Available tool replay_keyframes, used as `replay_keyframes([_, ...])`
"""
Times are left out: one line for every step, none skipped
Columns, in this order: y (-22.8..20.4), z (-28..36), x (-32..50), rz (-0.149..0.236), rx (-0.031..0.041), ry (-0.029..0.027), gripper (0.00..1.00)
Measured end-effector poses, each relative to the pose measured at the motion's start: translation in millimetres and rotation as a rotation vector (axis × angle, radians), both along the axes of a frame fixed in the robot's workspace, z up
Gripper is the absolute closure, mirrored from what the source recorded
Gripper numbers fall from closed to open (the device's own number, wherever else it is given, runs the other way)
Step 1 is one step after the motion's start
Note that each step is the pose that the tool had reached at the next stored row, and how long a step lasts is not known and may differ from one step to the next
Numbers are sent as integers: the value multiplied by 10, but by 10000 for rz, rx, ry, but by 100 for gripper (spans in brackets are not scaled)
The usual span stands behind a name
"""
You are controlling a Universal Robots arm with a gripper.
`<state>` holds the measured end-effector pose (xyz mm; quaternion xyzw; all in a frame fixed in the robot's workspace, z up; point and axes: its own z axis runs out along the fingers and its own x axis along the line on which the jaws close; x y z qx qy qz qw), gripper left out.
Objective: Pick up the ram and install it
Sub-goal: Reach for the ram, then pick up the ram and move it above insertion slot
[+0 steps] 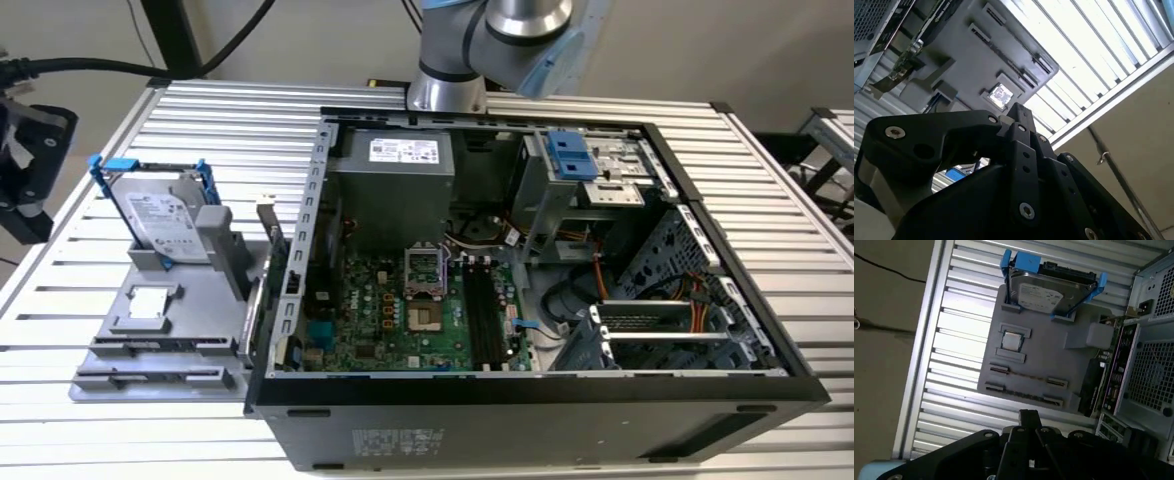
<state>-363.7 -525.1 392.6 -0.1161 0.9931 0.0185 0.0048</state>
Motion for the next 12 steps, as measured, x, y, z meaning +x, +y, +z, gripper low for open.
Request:
replay_keyframes([1, 0, -1, 184, -12, -1, 100])
replay_keyframes([1, 0, -1, 363, -23, -1, 100])
replay_keyframes([0, 0, -1, 539, -33, 0, 100])
replay_keyframes([1, 0, -1, 724, -45, 0, 100])
replay_keyframes([1, 0, -1, 909, -54, 0, 100])
replay_keyframes([1, 0, -2, 1089, -62, 0, 100])
replay_keyframes([1, 0, -2, 1274, -68, 0, 100])
replay_keyframes([0, 0, -1, 1454, -75, -1, 100])
replay_keyframes([1, 0, -1, 1633, -81, -1, 100])
replay_keyframes([1, 0, -2, 1814, -87, -1, 100])
replay_keyframes([1, 0, -1, 1999, -92, -1, 100])
replay_keyframes([1, 0, -2, 2178, -97, -2, 100])
